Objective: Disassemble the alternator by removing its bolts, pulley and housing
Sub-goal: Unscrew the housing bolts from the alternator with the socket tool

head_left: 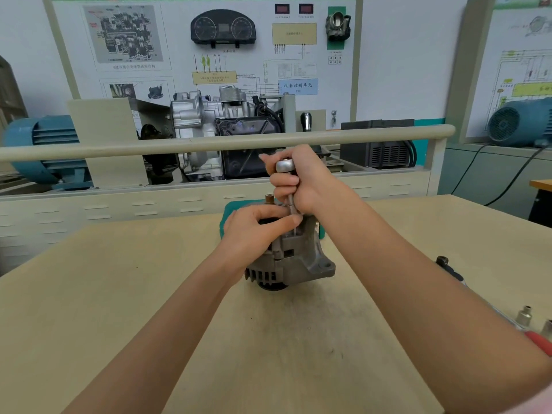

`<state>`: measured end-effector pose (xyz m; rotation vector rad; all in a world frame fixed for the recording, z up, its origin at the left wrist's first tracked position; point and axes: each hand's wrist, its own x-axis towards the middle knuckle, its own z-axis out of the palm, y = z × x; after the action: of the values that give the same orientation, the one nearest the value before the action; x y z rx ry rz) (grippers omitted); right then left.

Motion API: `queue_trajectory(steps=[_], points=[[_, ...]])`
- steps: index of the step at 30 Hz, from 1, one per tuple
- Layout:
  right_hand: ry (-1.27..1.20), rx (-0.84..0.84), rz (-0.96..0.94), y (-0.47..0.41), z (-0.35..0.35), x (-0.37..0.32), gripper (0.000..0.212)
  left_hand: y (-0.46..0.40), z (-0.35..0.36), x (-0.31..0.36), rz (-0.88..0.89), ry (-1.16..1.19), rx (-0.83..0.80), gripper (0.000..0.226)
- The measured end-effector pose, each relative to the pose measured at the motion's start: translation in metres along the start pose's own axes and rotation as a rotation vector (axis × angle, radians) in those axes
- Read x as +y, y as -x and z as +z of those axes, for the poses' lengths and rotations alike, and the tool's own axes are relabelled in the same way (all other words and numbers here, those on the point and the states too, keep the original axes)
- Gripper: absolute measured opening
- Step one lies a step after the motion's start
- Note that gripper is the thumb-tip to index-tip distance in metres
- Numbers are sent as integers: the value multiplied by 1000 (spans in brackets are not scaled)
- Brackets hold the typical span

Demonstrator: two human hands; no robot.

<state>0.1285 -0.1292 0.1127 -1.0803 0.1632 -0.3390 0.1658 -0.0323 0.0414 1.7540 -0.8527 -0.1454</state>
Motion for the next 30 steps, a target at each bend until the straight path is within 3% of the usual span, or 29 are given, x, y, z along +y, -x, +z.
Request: queue_trajectory(steps=[2, 5, 8, 10, 13, 18, 20, 23, 25, 27, 30], points=[[-46, -31, 11, 1, -1, 0, 22, -1, 2, 1, -11, 4, 20, 21], [-57, 258, -195, 2, 7, 9, 25, -1, 6, 2, -18, -2, 78, 4], [-127, 467, -466, 1, 16, 21, 17, -3, 7, -1, -19, -9, 107, 16], [-128, 439, -431, 1, 16, 20, 19, -2, 8, -1, -8, -16, 120, 14], [-33, 261, -175, 3, 9, 8, 27, 0, 7, -1, 27, -8, 105, 4], [-23, -93, 35, 3, -4, -2, 23, 1, 2, -1, 18, 21, 23, 22], [-4, -33, -2, 4, 0, 1, 24, 1, 3, 0, 6, 21, 45, 20], [-77, 317, -257, 2, 11, 13, 19, 1, 8, -1, 14, -3, 118, 8], [-186, 501, -426, 0, 13, 19, 15, -1, 10, -1, 17, -29, 144, 15], [-231, 497, -414, 1, 12, 17, 16, -1, 10, -1, 15, -37, 144, 13], [-85, 256, -173, 2, 6, 7, 25, 0, 8, 0, 17, -15, 103, 5]])
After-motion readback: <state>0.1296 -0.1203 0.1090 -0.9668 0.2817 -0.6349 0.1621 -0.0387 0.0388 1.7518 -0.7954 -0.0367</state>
